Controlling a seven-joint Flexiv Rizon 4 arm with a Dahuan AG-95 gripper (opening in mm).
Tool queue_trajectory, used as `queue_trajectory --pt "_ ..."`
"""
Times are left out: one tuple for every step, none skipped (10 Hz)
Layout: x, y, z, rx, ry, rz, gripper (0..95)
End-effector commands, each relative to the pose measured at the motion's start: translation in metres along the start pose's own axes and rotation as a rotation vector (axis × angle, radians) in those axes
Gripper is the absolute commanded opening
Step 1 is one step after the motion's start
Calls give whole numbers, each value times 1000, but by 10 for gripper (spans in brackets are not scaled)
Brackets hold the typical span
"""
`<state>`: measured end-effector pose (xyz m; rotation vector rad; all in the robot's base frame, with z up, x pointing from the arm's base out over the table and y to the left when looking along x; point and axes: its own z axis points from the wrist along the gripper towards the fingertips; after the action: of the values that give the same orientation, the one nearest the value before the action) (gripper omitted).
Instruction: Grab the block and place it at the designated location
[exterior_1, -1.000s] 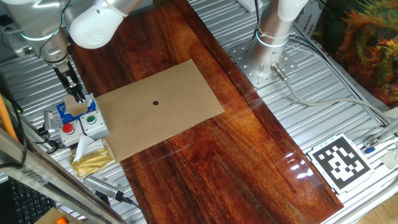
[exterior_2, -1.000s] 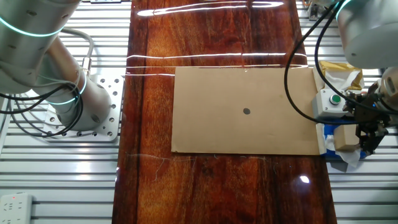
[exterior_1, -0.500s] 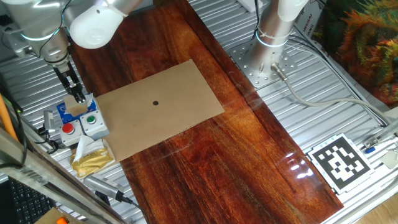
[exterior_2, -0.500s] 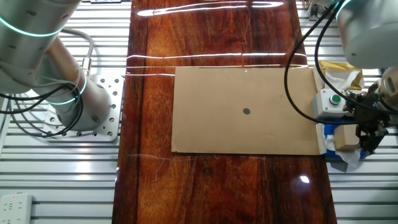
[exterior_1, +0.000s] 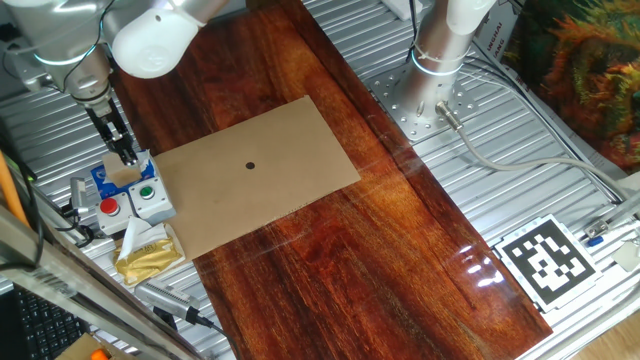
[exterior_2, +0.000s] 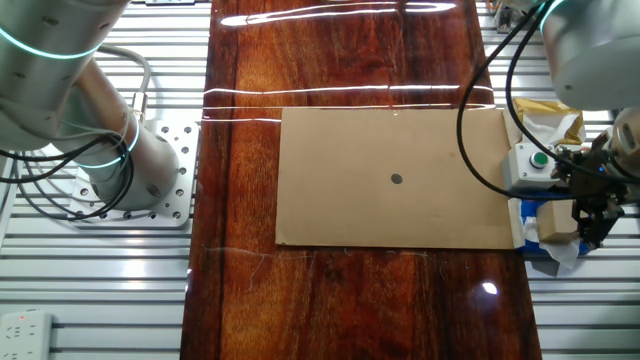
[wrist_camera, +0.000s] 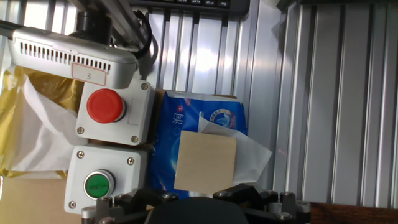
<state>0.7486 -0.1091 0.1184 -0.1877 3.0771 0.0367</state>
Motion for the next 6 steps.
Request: queue_trajectory --pt "17 6 31 7 -19 -10 950" --pt "17 6 31 7 -19 -11 950" --pt "17 6 31 7 -19 -11 950" --pt "17 6 31 7 -20 -11 950" --pt "17 6 31 8 -20 -14 950" --pt "17 6 31 6 -21 -16 950"
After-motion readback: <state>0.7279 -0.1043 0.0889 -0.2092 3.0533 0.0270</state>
